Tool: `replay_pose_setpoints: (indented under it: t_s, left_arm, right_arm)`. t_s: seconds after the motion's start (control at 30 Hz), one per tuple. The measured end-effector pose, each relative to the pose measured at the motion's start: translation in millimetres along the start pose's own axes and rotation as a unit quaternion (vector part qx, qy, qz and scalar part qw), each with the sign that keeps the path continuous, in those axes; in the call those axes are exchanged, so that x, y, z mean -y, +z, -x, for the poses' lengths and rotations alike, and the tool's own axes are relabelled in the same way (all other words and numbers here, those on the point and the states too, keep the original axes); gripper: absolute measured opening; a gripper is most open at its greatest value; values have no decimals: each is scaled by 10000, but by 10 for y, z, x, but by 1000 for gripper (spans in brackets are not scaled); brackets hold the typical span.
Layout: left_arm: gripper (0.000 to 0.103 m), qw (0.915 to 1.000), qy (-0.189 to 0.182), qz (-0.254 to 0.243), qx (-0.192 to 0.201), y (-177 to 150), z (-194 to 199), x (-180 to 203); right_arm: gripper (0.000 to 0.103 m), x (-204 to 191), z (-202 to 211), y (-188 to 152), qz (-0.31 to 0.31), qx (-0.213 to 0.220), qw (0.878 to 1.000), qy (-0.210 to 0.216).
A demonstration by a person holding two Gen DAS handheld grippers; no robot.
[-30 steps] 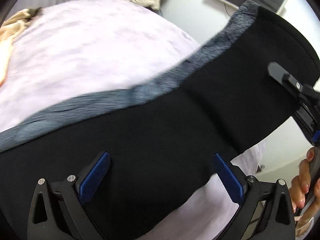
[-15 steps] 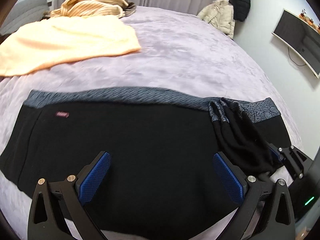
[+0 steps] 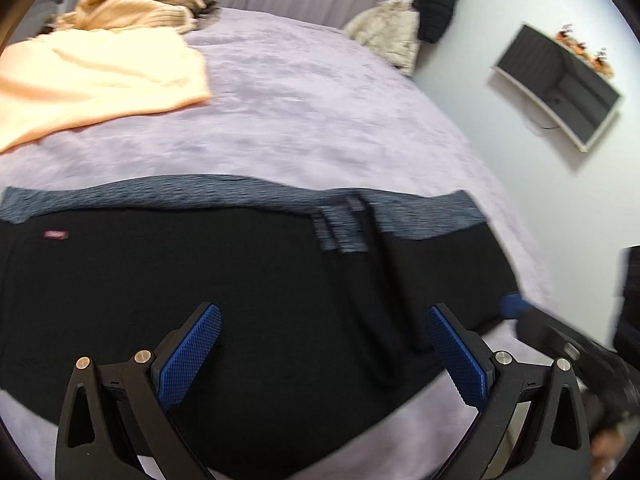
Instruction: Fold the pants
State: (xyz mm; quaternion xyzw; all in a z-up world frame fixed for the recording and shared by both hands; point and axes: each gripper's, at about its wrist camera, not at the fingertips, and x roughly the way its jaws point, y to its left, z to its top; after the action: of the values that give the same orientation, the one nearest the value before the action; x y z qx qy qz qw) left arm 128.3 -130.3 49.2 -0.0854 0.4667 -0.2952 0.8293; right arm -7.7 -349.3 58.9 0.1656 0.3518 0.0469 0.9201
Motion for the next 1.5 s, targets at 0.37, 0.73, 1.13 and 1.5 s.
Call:
replay_pose_setpoints:
  t_s: [0.37,0.73,1.13,1.5]
  left_arm:
    - [99,9931,-799,-386,-767,128,-386,521]
    - [89,9914,-763,-516,-932,71,-494,572]
    - [61,9918,-411,-877,-831,14,-481,668]
    - [76,9929,-607,-544,-870,35,-509,533]
  right_arm:
    - [44,749,-140,-147,-2193,-215,9727,726]
    - [40,795,-69,-200,-2304,0,9717,528]
    - [0,826,-267,-31,-2519,126,9609,1145]
    - [34,984,-153,-234,-2842,-239,9535,976]
